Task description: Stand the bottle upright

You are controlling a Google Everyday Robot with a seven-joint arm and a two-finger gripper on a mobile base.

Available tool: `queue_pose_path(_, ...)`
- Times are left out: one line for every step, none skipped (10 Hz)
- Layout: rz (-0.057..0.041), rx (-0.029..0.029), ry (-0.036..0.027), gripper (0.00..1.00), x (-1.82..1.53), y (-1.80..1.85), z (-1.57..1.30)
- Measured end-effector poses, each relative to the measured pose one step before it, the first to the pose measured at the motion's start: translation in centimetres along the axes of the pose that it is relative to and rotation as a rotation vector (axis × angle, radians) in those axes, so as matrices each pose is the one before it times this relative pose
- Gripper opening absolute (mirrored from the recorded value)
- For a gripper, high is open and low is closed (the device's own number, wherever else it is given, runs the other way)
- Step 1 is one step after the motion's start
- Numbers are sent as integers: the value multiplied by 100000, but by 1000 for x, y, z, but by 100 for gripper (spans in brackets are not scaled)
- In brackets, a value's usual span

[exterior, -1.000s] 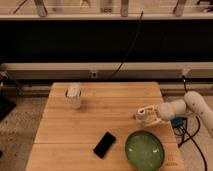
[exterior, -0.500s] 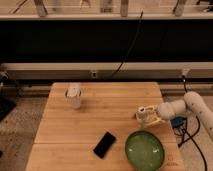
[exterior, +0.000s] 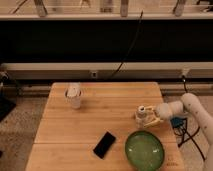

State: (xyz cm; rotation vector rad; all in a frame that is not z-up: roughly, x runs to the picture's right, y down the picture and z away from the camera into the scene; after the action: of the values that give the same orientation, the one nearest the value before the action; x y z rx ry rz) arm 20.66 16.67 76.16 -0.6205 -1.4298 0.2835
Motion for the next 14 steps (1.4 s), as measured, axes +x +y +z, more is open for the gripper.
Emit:
queue_pose_path(351,-19,-340,5,217,-19,25)
queue_pose_path(163,250,-1070,5,190,-115,-14)
queue_pose_path(52,239,-958,5,86,-48,-44)
queue_pose_path(-35,298,-930,5,85,-24,-61)
queue_pose_path(-105,348,-1371,5,63,-78,-71)
queue_pose_path(85,101,-724,5,83,0,-40)
queue_pose_path(25,99,-708,5,45,-32,-58)
queue_pose_path(120,106,-623,5,77,3,-77)
queue_pose_path(206,-25,-692,5,87,-11,-52)
queue_pose_path(217,-105,-514,5,70,-8,-46)
queue_pose_path(210,-94,-386,5,82,-5,-31)
queue_pose_path(278,-208,-624,11,122,-2,-42)
queue_pose_path(172,-50,-434,21,121,17,-69)
queue_pose_path(151,102,-301,30,114,19,-72)
